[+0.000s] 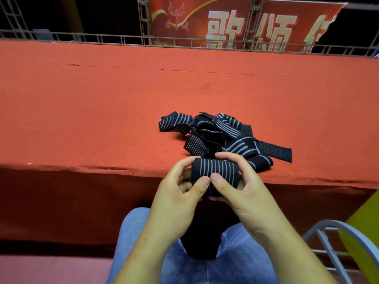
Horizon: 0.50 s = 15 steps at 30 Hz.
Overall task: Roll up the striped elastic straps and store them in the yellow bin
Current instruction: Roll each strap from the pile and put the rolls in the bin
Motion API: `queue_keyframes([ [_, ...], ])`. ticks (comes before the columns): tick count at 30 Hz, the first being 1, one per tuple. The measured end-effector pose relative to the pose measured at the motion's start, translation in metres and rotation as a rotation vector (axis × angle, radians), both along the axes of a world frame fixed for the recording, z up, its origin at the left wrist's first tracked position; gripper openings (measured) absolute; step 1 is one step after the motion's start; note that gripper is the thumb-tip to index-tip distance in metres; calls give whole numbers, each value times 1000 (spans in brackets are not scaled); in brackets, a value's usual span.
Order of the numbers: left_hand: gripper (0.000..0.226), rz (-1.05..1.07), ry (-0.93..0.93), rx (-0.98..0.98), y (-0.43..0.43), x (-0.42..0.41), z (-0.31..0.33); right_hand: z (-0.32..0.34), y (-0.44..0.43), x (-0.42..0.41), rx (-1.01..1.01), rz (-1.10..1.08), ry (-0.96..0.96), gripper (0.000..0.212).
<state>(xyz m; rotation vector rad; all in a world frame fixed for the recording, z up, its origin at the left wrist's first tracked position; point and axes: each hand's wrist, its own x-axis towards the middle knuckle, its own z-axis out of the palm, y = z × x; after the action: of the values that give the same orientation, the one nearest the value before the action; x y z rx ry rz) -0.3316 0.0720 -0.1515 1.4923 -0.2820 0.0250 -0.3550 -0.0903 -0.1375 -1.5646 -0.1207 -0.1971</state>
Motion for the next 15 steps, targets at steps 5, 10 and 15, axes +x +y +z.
queue_keyframes([
  [5, 37, -9, 27, -8, -1, -2, 3, 1, -3, -1, -51, -44, -40, 36],
  [10, 36, -1, 26, 8, -1, -3, 2, 1, -1, -1, -70, -39, -53, 36],
  [15, 35, 38, -11, -2, 0, -2, 3, 2, 2, -2, 18, 6, -9, 30],
])
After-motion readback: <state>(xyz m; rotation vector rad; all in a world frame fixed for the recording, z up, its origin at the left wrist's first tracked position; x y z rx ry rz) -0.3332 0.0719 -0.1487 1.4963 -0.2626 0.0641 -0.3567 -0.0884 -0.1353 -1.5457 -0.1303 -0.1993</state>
